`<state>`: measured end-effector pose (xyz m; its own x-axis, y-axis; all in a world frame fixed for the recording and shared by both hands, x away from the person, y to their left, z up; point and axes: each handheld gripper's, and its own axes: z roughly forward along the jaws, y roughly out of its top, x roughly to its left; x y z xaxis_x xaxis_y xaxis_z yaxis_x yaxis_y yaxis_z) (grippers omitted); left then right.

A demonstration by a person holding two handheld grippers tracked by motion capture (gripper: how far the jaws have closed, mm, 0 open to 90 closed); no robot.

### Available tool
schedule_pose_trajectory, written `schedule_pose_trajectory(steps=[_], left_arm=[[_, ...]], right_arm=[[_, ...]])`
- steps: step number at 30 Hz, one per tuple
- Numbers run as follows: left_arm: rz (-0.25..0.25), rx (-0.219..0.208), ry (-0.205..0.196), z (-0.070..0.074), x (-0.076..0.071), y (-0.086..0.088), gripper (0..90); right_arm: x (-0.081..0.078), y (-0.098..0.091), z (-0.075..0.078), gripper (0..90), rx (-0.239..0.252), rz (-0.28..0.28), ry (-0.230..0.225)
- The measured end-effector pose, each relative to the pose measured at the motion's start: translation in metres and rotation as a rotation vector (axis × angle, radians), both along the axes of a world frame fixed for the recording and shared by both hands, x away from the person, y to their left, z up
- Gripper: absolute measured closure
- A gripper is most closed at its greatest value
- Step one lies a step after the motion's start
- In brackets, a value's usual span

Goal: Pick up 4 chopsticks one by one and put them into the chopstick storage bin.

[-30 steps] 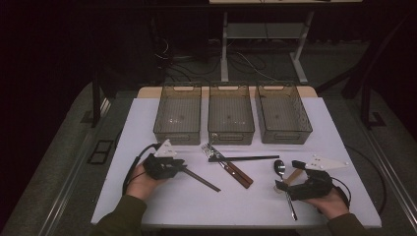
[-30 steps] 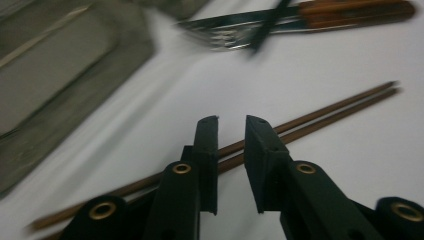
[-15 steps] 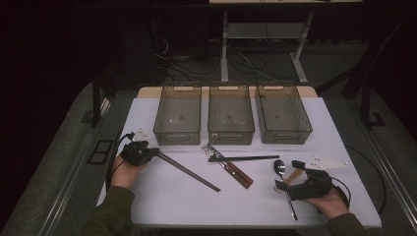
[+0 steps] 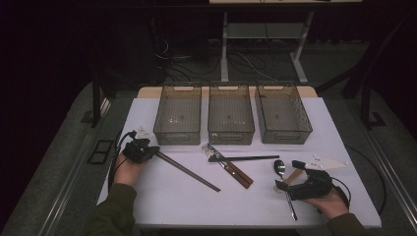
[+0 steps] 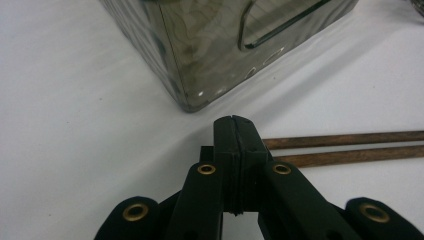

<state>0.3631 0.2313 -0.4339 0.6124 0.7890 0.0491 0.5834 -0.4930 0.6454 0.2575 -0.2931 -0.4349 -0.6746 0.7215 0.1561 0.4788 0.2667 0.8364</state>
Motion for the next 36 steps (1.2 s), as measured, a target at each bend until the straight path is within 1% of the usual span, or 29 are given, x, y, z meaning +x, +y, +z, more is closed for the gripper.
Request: schedule_pose_trajectory(steps=[7,8,9,12,17,19,20,22,25,27,29,32,35,36], left_arm=[[-0.008,0.006,-0.005,-0.001,0.0008,-0.0025,89.8],[-0.015,0.011,-0.002,-0.0016,0.0012,-0.0028,89.8],[-0.014,0.007,0.001,-0.002,0.001,-0.0033,89.8],[-0.014,0.014,0.006,-0.0005,0.0001,-0.0029,89.8],[-0.011,0.008,0.017,0.0011,-0.0021,-0.0017,89.9],[-0.011,0.02,0.021,0.0021,-0.0032,-0.0012,89.9],[-0.005,0.02,0.026,0.0028,-0.0038,-0.0008,89.9],[0.0,0.032,0.025,0.0042,-0.0056,-0.0001,89.9],[-0.002,0.026,0.023,0.0054,-0.0079,0.0009,89.9],[-0.005,0.009,0.009,0.0065,-0.0078,0.0009,89.9],[-0.005,-0.006,0.008,0.007,-0.0069,-0.0006,89.9],[-0.022,0.016,0.021,0.0037,-0.0055,-0.0037,89.9],[-0.021,0.045,0.039,-0.0003,-0.0049,-0.0038,89.9],[-0.017,0.047,0.042,-0.0012,-0.0052,-0.0034,89.9]], right_arm=[[0.0,0.0001,-0.0001,0.4,-0.002,0.001,-0.003],[0.0,0.0002,0.0,0.4,-0.003,0.003,0.0],[0.0,0.0003,-0.0001,0.5,-0.003,0.003,0.0],[-0.0001,0.0001,0.0001,0.4,-0.002,0.001,-0.003],[-0.0001,-0.0002,0.0001,0.4,-0.002,0.001,-0.004],[-0.0003,-0.0004,0.0003,0.4,-0.002,0.001,-0.004],[-0.0002,-0.0006,0.0004,0.5,-0.001,0.001,-0.004],[-0.0004,-0.0008,0.0005,0.5,0.0,0.0,-0.004],[-0.0006,-0.0008,0.0008,0.5,0.0,0.0,-0.004],[-0.0005,-0.0008,0.0008,0.4,0.001,0.0,-0.005],[-0.0004,-0.0006,0.0007,0.4,-0.001,0.001,-0.003],[-0.0005,-0.0003,0.0006,0.4,-0.001,0.001,-0.003],[-0.0004,-0.0006,0.0006,0.4,0.0,-0.001,-0.004],[-0.0005,-0.0007,0.0007,0.5,-0.001,0.0,-0.003]])
